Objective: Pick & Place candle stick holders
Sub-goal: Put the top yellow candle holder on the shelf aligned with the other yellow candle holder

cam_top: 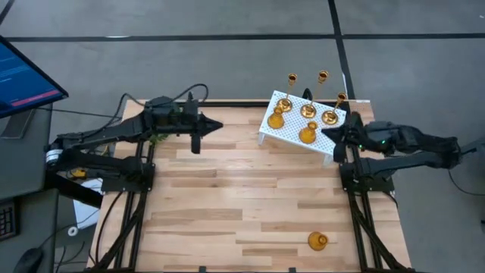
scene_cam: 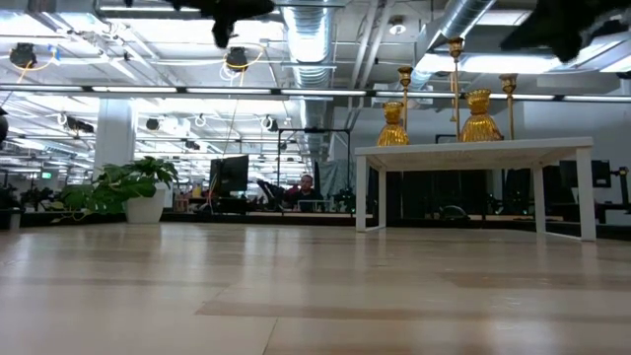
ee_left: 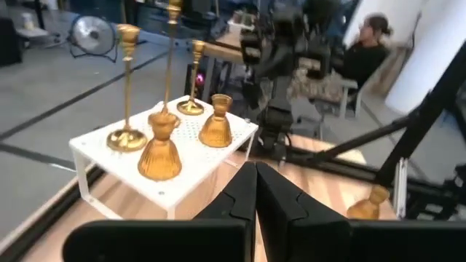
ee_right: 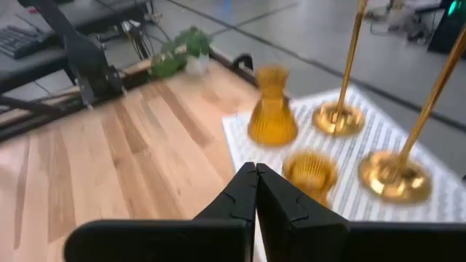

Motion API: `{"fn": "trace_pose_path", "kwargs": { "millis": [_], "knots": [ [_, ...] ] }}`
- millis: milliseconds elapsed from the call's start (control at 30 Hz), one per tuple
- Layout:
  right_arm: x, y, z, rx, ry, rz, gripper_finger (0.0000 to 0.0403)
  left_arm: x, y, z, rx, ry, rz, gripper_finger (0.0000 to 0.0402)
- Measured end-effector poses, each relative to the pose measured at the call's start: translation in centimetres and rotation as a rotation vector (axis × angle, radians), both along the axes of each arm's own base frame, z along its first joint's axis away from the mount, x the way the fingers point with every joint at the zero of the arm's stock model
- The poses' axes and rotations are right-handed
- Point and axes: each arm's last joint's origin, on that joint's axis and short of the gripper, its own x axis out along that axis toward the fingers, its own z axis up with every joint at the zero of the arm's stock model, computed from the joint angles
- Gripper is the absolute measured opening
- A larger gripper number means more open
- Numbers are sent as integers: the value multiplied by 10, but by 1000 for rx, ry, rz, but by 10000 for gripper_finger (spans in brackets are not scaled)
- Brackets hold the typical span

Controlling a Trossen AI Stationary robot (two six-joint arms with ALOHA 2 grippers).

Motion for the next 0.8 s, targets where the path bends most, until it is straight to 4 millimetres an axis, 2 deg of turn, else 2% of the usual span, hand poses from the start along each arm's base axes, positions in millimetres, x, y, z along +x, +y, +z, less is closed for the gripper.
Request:
{"fn": "trace_pose_path", "kwargs": {
  "millis": [133,233,333,500,667,800],
  "knots": [
    [9,1,-27,39,2,-14,0,-20,-2,-10,-44,-81,19,5],
    [11,1,-36,41,-34,-38,0,-30,-5,-16,-54,-113,15,4],
    [13,2,-51,46,7,-70,0,-36,-7,-22,-67,-129,10,5],
    [13,7,-59,66,34,-46,0,-39,-8,-26,-78,-136,10,4],
    [5,8,-69,83,115,-121,0,-37,-8,-28,-59,-126,14,6],
    [7,8,-71,75,138,-136,0,-37,-8,-28,-46,-122,8,4]
  ]
}}
